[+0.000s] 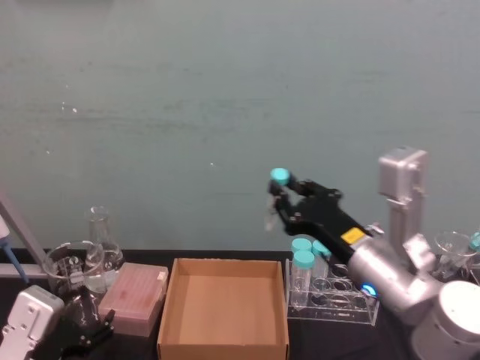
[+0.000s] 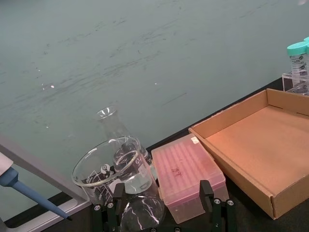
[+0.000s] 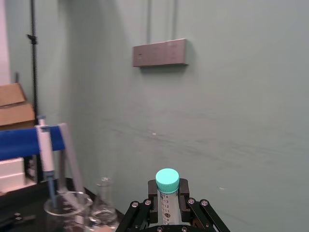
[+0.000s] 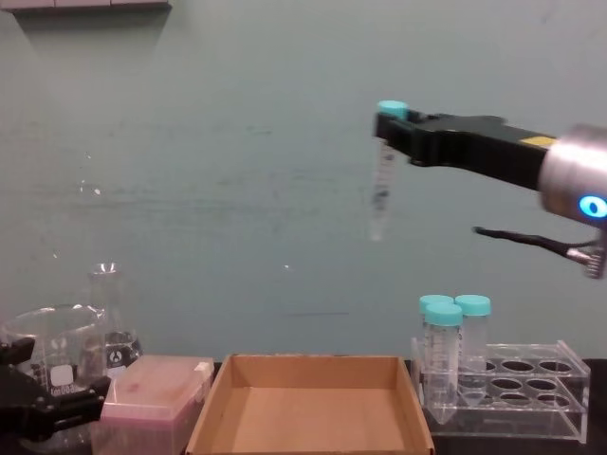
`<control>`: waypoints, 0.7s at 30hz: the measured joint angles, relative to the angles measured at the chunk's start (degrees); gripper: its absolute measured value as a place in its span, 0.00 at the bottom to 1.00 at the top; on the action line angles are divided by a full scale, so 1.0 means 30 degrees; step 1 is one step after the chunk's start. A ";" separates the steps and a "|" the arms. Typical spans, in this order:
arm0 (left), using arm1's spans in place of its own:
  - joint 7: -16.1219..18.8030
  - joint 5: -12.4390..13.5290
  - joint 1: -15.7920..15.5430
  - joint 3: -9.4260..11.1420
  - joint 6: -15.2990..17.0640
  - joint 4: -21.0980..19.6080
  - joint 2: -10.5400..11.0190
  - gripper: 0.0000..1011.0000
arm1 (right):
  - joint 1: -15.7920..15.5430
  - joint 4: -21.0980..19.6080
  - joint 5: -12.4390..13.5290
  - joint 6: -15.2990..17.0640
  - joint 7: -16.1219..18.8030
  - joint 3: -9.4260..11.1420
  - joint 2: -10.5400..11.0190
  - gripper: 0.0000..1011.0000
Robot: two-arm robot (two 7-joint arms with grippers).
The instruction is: Use the right hand to move the test tube from the test tube rack into the box.
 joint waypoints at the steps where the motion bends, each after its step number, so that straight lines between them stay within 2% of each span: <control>1: -0.0001 0.0000 0.0001 0.0000 0.0000 -0.0001 0.0000 0.99 | 0.0162 0.0141 -0.0014 0.0073 0.0077 -0.0138 -0.0147 0.24; 7: -0.0001 0.0000 0.0000 0.0000 0.0000 0.0000 0.0000 0.99 | 0.1257 0.1668 -0.0095 0.0838 0.0392 -0.0995 -0.1196 0.24; 12: -0.0001 0.0000 0.0000 -0.0001 0.0001 0.0000 0.0000 0.99 | 0.1978 0.3608 0.0059 0.1848 0.0585 -0.1543 -0.1893 0.24; 21: -0.0001 -0.0001 0.0001 0.0000 0.0000 0.0000 0.0001 0.99 | 0.2733 0.6640 -0.0597 0.1770 0.0242 -0.2031 -0.2660 0.24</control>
